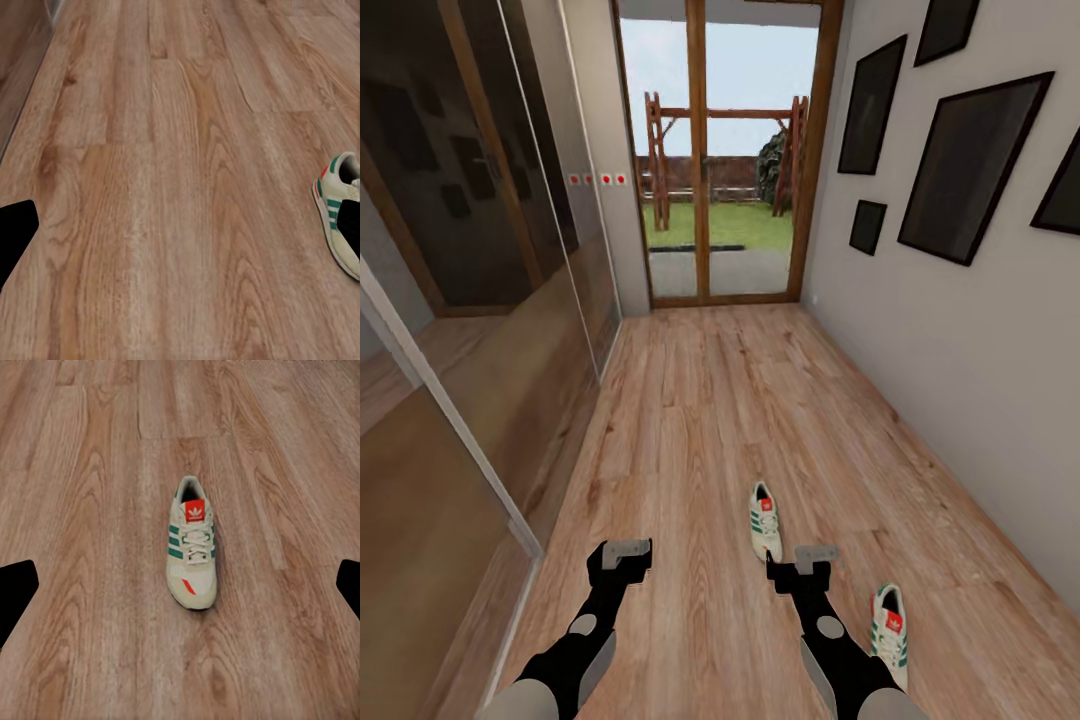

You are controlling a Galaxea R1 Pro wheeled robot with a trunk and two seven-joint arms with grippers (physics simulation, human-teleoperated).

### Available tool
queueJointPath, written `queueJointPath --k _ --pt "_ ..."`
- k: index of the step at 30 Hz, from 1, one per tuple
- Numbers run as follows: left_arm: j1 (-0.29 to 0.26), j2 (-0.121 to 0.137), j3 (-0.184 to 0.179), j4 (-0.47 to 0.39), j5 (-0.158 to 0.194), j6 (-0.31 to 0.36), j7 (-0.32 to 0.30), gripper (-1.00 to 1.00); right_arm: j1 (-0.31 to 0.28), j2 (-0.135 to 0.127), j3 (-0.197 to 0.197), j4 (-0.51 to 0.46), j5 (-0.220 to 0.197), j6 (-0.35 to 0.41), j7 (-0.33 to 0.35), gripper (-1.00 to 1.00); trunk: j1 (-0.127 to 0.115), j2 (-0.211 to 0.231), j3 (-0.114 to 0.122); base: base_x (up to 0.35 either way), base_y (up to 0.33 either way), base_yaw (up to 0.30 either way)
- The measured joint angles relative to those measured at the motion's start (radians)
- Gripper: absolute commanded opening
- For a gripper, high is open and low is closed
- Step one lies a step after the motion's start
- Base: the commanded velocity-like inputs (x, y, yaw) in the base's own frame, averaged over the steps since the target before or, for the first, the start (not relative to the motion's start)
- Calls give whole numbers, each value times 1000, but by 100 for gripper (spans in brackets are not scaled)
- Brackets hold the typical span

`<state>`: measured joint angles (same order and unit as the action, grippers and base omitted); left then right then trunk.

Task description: Pick up the two gym shoes and the two sandals from the corridor floor and place them onto the hallstand (shoe rack) in the corridor, making sure they are on the rack and not on the floor. Arrange them so the two gym shoes are next to each other and the two sandals are next to each other.

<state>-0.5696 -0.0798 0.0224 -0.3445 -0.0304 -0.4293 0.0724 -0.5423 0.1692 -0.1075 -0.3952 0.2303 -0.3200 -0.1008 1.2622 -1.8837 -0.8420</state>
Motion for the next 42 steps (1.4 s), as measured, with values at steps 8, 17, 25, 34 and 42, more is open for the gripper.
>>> queueJointPath --k 8,17,25,34,42 --pt "0 0 -1 0 0 0 1 100 0 -1 0 0 0 0 0 100 0 0 0 324 71 -3" --pt "0 3 -1 0 0 0 3 100 0 -2 0 0 0 0 0 100 0 0 0 326 81 -151" --pt "0 3 -1 0 0 -2 7 100 0 -2 0 0 0 0 0 100 0 0 0 295 175 -184" --pt "0 3 -1 0 0 -2 7 100 0 -2 0 0 0 0 0 100 0 0 0 207 172 -36" --pt "0 3 -1 0 0 -2 8 100 0 -2 0 -1 0 0 0 100 0 0 0 123 143 -6"
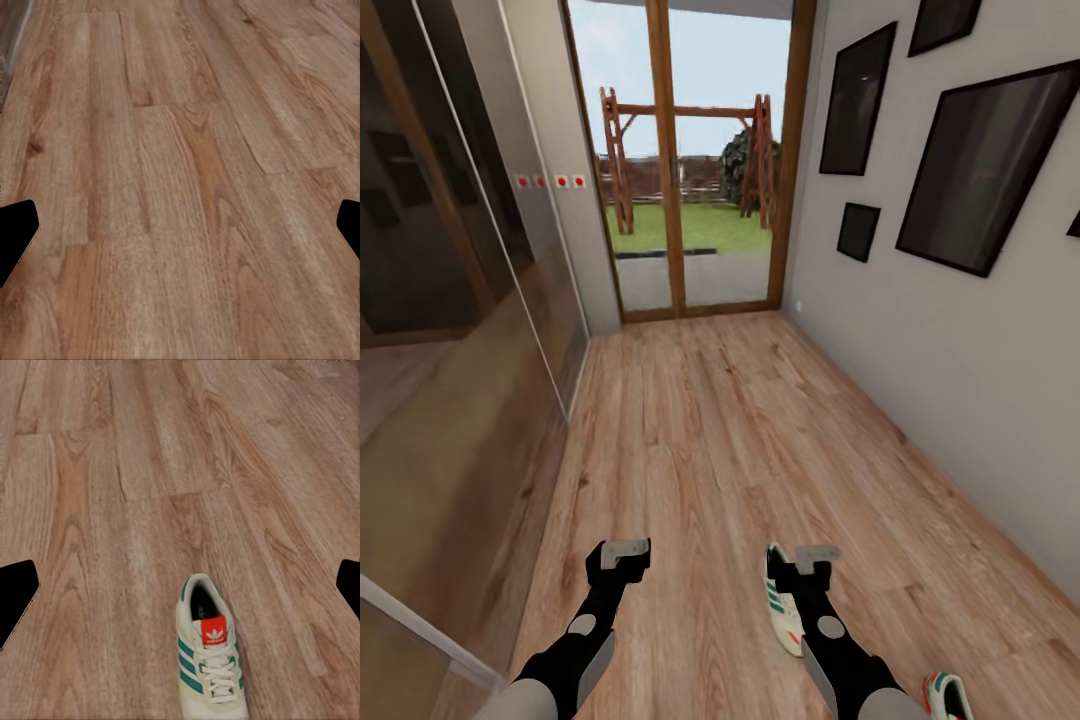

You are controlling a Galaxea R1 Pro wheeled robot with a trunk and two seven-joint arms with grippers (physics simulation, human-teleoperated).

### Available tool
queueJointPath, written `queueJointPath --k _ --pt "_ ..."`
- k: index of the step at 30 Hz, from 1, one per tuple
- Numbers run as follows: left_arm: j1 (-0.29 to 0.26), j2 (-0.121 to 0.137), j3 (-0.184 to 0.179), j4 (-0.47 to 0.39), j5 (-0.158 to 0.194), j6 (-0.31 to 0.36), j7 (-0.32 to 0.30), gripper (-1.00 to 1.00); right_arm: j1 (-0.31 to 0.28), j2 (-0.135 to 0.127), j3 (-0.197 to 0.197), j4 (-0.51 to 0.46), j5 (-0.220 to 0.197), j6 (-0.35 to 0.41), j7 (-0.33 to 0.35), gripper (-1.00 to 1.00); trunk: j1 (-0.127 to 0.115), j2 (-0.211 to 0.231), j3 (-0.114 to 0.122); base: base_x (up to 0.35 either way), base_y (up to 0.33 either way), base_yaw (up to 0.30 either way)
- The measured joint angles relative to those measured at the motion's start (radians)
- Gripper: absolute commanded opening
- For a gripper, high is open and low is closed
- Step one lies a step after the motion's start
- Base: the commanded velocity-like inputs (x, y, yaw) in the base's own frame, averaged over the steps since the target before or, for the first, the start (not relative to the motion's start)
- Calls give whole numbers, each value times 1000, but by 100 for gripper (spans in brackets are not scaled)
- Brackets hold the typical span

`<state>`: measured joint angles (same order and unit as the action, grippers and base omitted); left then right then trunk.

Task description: Pick up the two gym shoes and the two sandals from the corridor floor and place them onto the hallstand (shoe rack) in the corridor, making sure they are on the rack and not on the floor. Arrange them so the two gym shoes are next to each other and the two sandals are next to each other.

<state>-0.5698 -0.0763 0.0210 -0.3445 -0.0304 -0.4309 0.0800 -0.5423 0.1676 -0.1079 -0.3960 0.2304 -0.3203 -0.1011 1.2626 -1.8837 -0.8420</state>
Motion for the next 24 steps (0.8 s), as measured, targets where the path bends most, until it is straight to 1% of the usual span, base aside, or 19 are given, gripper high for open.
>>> queueJointPath --k 9,12,16,24 --pt "0 -1 0 0 0 0 0 100 0 0 0 0 0 0 0 100 0 0 0 118 242 -1" --pt "0 -1 0 0 0 0 0 100 0 0 0 0 0 0 0 100 0 0 0 112 162 0" --pt "1 -1 0 0 0 0 0 100 0 0 0 0 0 0 0 100 0 0 0 55 73 0" --pt "1 -1 0 0 0 0 0 100 0 0 0 0 0 0 0 100 0 0 0 7 9 0"
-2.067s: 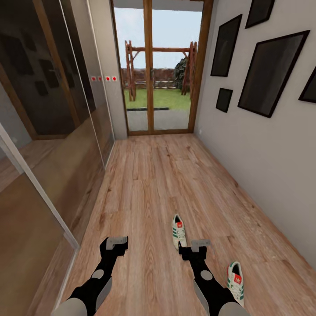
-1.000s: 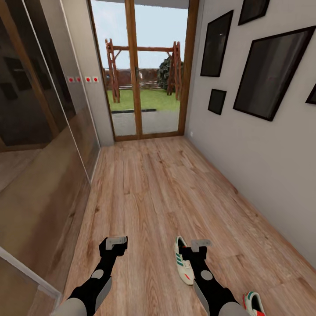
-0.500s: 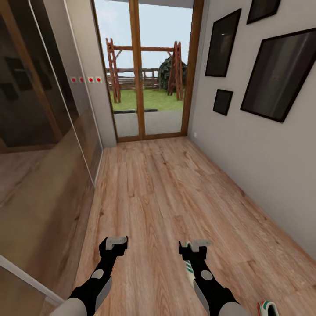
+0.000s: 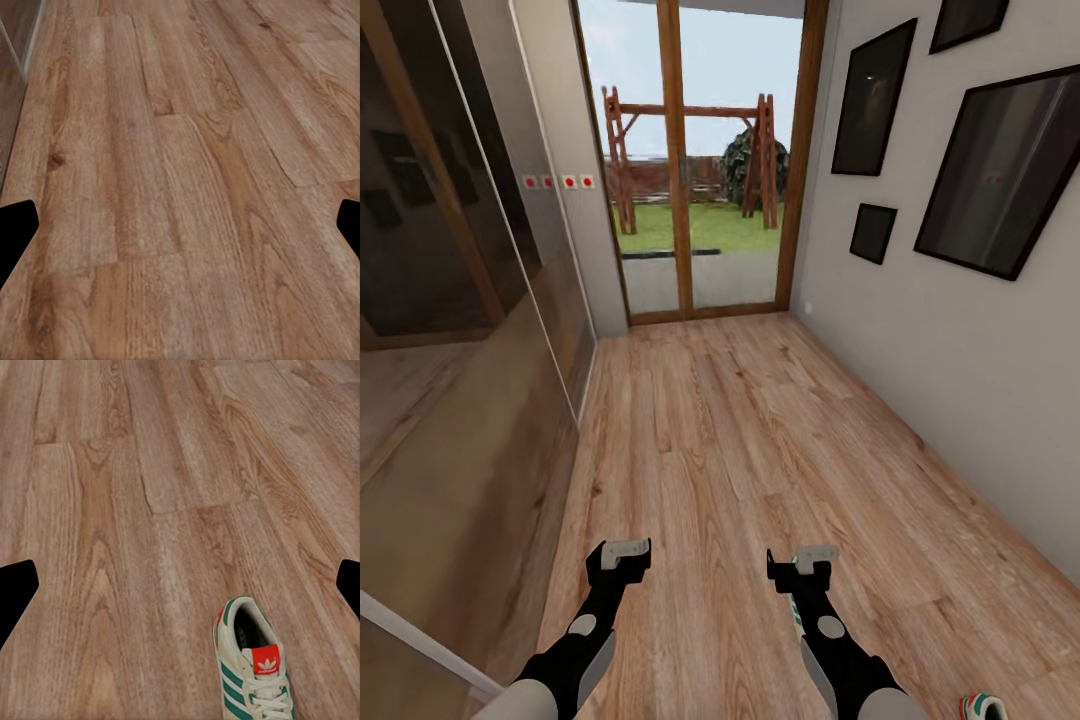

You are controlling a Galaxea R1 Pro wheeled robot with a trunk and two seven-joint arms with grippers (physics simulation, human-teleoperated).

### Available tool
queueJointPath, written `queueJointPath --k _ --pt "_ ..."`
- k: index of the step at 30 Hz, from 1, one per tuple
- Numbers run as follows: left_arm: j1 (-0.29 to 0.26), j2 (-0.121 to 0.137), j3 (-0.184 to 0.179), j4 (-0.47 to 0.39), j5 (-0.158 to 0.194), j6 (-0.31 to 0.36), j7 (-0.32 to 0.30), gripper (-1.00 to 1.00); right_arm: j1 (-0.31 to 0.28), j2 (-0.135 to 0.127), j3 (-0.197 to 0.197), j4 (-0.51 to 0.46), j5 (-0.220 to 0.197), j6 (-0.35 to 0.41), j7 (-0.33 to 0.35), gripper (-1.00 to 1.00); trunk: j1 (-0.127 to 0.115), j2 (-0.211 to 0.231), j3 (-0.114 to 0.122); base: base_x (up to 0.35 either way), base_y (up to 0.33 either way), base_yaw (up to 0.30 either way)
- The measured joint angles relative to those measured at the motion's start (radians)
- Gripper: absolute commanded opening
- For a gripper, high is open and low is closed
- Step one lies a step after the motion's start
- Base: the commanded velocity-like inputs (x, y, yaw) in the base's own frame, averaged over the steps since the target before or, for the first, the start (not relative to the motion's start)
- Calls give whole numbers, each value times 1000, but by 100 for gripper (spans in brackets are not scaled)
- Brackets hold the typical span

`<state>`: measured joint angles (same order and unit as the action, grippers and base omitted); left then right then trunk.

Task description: Pick up the two gym shoes and the two sandals from the corridor floor and place them onto the hallstand (shoe rack) in the corridor, making sure they are on the rack and not on the floor. Arrange them so the two gym shoes are next to each other and the two sandals are next to each other.

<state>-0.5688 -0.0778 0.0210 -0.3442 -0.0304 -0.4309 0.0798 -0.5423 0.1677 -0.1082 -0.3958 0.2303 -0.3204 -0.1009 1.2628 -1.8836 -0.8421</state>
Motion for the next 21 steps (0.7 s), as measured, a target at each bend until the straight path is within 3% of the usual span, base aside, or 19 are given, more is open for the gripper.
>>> queueJointPath --k 9,21 --pt "0 -1 0 0 0 1 0 100 0 -1 2 0 0 -1 0 100 0 0 0 73 0 0" --pt "-1 -2 0 1 0 2 0 100 0 -2 0 0 0 -1 0 100 -1 0 0 295 0 0"
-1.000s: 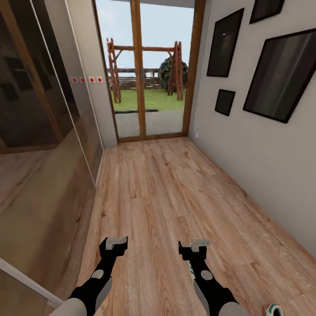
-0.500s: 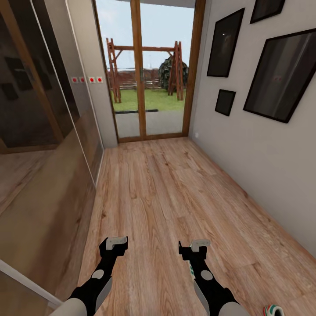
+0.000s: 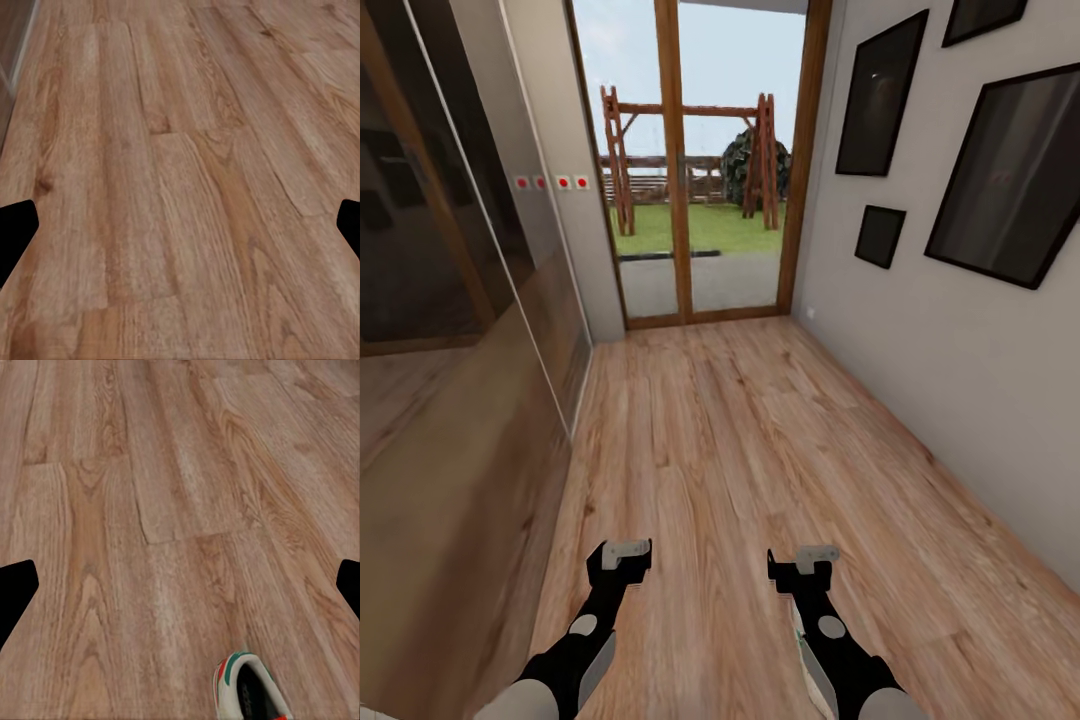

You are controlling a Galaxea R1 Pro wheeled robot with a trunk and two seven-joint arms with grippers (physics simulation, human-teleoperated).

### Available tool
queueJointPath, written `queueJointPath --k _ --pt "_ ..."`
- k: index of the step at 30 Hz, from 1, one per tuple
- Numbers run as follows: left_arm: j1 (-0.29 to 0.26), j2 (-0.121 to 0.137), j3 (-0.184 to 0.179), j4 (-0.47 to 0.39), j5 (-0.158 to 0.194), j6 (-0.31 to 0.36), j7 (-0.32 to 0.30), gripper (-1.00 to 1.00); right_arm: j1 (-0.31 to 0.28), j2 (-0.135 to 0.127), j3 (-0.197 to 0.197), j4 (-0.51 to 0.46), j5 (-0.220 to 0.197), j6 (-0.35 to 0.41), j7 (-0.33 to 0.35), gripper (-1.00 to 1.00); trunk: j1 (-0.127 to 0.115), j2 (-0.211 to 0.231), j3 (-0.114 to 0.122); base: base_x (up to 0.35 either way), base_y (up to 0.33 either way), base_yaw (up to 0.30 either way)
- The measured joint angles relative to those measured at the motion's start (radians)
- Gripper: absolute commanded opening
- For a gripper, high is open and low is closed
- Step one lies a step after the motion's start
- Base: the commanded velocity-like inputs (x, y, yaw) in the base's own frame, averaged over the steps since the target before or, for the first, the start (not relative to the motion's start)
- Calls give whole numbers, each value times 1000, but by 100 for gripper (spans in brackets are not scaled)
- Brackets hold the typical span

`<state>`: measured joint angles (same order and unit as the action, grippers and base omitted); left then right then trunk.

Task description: Pick up the two gym shoes and the two sandals from the corridor floor and place them onto the hallstand (shoe rack) in the corridor, making sure they are on the rack and not on the floor. Arrange them so the two gym shoes are next to each other and the two sandals are next to each other.

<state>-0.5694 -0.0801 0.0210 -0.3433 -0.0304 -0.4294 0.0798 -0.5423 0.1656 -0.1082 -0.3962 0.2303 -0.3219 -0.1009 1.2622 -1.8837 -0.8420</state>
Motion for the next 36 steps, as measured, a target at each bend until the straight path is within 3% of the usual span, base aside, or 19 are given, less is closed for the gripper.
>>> queueJointPath --k 9,36 --pt "0 0 0 0 0 -1 0 100 0 -1 0 -1 0 0 0 100 0 0 0 223 0 -133" --pt "0 1 0 1 0 -2 0 100 0 -1 0 -1 0 0 0 100 1 0 0 7 0 -258"
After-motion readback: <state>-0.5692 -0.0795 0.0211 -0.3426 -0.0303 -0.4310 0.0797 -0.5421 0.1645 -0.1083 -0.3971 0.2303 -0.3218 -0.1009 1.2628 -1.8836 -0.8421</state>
